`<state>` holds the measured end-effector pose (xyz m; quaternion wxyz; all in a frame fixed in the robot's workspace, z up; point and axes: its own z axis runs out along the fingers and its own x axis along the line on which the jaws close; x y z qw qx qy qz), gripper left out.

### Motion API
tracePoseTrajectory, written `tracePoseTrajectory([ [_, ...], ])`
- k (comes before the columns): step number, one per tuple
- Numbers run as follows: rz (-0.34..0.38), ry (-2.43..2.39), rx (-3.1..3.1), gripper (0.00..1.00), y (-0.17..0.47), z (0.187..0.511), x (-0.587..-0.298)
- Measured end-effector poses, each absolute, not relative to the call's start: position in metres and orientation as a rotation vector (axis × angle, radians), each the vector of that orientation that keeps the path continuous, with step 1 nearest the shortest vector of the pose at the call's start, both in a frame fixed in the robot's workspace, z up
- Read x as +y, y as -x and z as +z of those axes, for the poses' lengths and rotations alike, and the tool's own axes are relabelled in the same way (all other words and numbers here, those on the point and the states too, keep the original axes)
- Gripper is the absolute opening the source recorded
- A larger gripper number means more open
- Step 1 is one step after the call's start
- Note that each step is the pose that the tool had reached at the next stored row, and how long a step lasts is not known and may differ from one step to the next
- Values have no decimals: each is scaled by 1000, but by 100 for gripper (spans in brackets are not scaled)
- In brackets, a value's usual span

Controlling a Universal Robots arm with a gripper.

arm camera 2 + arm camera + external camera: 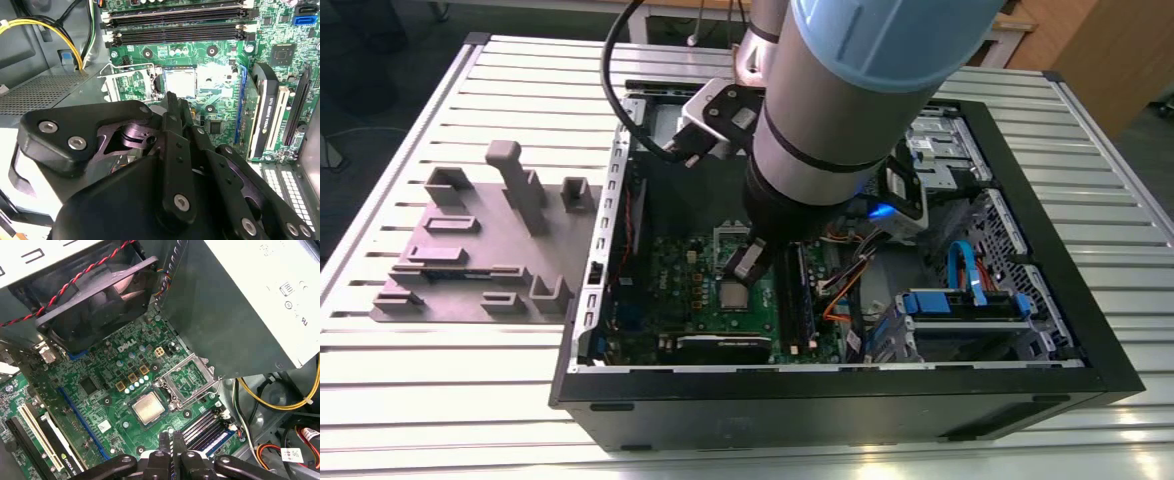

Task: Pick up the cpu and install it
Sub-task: 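Close the cpu cover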

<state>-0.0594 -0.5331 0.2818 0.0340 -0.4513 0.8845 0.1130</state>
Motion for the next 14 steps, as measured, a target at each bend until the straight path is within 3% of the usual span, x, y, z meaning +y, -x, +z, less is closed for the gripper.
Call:
tracePoseTrajectory([
  [5, 348, 1388, 2720, 16, 60, 282, -534],
  [6, 348, 1388, 2720, 10, 60, 282, -534],
  [14, 348, 1388, 2720, 10, 60, 283, -536],
])
